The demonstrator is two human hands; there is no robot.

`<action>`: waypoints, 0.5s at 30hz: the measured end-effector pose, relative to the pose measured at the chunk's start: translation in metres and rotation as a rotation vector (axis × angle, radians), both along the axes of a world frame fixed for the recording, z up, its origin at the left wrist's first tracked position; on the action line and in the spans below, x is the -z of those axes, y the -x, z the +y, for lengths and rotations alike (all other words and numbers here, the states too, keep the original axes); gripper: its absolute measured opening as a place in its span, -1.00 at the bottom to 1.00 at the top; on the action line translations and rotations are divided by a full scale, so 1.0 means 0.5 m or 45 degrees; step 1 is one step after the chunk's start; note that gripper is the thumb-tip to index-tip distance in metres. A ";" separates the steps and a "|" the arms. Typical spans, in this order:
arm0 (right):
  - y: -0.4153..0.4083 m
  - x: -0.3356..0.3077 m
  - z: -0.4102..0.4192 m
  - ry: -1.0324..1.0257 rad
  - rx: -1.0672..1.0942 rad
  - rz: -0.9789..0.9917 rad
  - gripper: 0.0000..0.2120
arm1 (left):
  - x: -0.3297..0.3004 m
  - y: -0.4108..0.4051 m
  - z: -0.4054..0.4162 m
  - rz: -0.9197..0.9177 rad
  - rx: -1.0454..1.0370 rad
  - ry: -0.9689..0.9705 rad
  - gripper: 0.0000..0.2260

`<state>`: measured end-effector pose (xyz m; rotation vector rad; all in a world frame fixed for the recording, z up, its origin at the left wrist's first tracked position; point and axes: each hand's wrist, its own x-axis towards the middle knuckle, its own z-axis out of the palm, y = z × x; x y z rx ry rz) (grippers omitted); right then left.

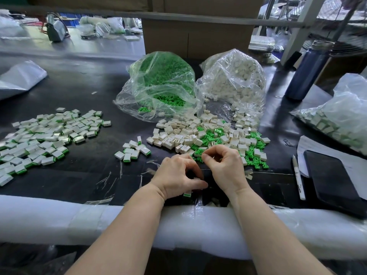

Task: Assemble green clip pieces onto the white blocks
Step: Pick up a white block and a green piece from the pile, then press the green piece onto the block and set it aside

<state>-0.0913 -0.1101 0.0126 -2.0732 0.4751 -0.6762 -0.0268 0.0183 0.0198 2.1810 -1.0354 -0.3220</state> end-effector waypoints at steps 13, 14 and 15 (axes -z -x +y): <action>0.000 -0.001 0.004 -0.126 -0.112 0.018 -0.89 | 0.016 -0.013 0.001 0.386 -0.304 0.677 -0.74; 0.002 -0.003 0.008 -0.143 -0.161 0.015 -0.87 | 0.016 -0.015 0.001 0.418 -0.326 0.726 -0.74; 0.004 -0.005 0.011 -0.152 -0.213 0.017 -0.86 | 0.016 -0.015 0.001 0.450 -0.342 0.766 -0.75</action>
